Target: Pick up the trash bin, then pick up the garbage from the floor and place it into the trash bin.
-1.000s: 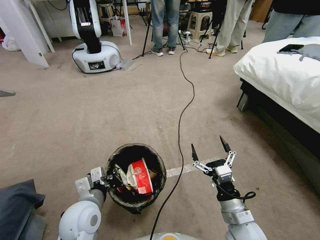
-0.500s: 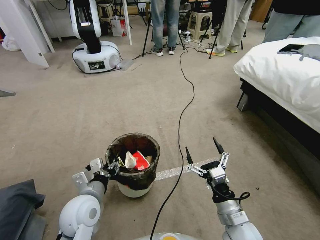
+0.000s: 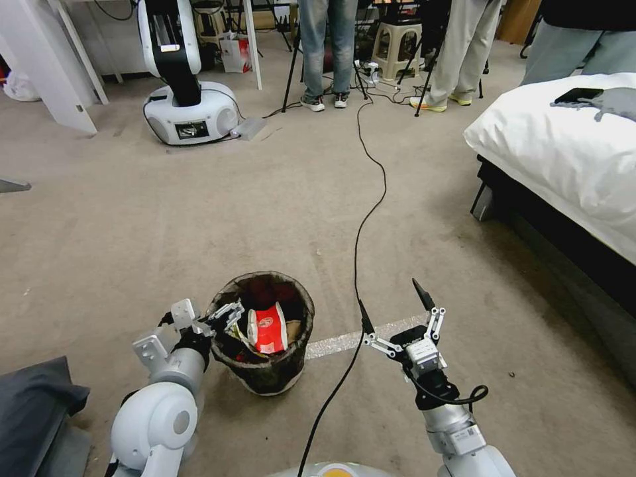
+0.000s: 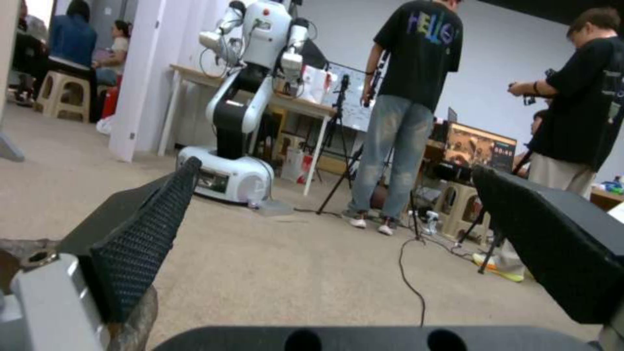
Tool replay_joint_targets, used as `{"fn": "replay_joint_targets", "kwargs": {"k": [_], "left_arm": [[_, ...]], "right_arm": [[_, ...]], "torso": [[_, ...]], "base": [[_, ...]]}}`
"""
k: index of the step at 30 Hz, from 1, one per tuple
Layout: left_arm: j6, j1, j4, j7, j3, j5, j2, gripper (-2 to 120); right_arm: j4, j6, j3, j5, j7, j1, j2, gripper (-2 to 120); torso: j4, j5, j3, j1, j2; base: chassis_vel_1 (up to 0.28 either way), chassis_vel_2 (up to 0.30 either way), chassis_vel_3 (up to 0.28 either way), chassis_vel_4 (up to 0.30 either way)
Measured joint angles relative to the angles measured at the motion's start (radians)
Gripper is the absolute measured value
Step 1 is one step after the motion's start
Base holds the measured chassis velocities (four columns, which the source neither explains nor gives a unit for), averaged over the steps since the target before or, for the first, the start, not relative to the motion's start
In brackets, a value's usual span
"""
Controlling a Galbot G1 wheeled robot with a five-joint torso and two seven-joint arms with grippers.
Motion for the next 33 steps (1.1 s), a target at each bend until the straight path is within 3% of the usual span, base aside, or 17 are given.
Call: {"fn": "replay_joint_targets", "kwargs": {"k": [2,3,5,6,8,9,10,11,12,13,14,15,17,23,33], "left_arm": [[-0.067,0.037,-0.022,0.041,0.024,0.098,-0.006,113],[-0.067,0.037,-0.022,0.041,0.024,0.098,-0.006,113],[-0.181,0.083,-0.017,0.097,0.047,0.252,-0.014,114],[-0.181,0.083,-0.017,0.097,0.047,0.252,-0.014,114],[-0.325,0.131,0.032,0.156,0.065,0.398,-0.021,115],[-0.355,0.139,0.041,0.164,0.066,0.416,-0.021,114],[-0.465,0.172,0.077,0.194,0.068,0.479,-0.022,113],[-0.465,0.172,0.077,0.194,0.068,0.479,-0.022,113],[-0.552,0.197,0.11,0.206,0.071,0.528,-0.025,113],[-0.587,0.207,0.124,0.207,0.072,0.546,-0.027,111],[-0.689,0.239,0.163,0.207,0.074,0.592,-0.029,109],[-0.689,0.239,0.163,0.207,0.074,0.592,-0.029,109],[-0.77,0.265,0.192,0.195,0.078,0.617,-0.03,104],[-0.88,0.283,0.236,0.144,0.086,0.653,-0.041,100],[-0.882,0.281,0.238,0.136,0.085,0.654,-0.043,100]], "right_arm": [[0.001,-0.005,-0.011,-0.004,0.036,-0.003,0.008,100],[0.001,-0.005,-0.011,-0.004,0.036,-0.003,0.008,100],[0.009,-0.021,-0.026,0.003,0.076,-0.01,0.02,100],[0.009,-0.021,-0.026,0.003,0.076,-0.01,0.02,100],[0.012,-0.014,-0.03,0.007,0.093,-0.019,0.036,100],[0.013,-0.013,-0.03,0.007,0.095,-0.02,0.038,100],[0.014,-0.014,-0.03,0.006,0.108,-0.021,0.047,100],[0.014,-0.014,-0.03,0.006,0.108,-0.021,0.047,100],[0.014,-0.018,-0.029,0.005,0.117,-0.021,0.052,100],[0.014,-0.02,-0.029,0.004,0.12,-0.021,0.054,100],[0.014,-0.026,-0.025,-0.001,0.127,-0.019,0.058,100],[0.014,-0.026,-0.025,-0.001,0.127,-0.019,0.058,100],[0.013,-0.033,-0.022,-0.009,0.133,-0.015,0.063,100],[0.008,-0.049,-0.018,-0.02,0.14,-0.009,0.076,100],[0.007,-0.053,-0.017,-0.023,0.141,-0.008,0.077,100]], "torso": [[0.0,0.0001,0.0,0.0,0.0],[0.0,0.0001,0.0,0.0,0.0],[0.0001,0.0001,0.0,0.0,0.0],[0.0001,0.0001,0.0,0.0,0.0],[0.0,-0.0004,0.0,0.0,0.0],[-0.0001,-0.0003,0.0,0.0,0.0],[0.0001,0.0002,0.0,0.0,0.0],[0.0001,0.0002,0.0,0.0,0.0],[0.0,0.0,0.0,0.0,0.0],[0.0,-0.0002,0.0,0.0,0.0],[0.0001,0.0,0.0,0.0,0.0],[0.0001,0.0,0.0,0.0,0.0],[0.0001,0.0,0.0,0.0,0.0],[0.0,0.0,0.0,0.0,0.0],[0.0,0.0001,0.0,0.0,0.0]], "base": [[0.0,0.0,0.0,0.0],[0.0,0.0,0.0,0.0],[0.0,0.0,0.0,0.0],[0.0,0.0,0.0,0.0],[0.0,0.0,0.0,0.0],[0.0,0.0,0.0,0.0],[0.0,0.0,0.0,0.0],[0.0,0.0,0.0,0.0],[0.0,0.0,0.0,0.0],[0.0,0.0,0.0,0.0],[0.0,0.0,0.0,0.0],[0.0,0.0,0.0,0.0],[0.0,0.0,0.0,0.0],[0.0,0.0,0.0,0.0],[0.0,0.0,0.0,0.0]]}}
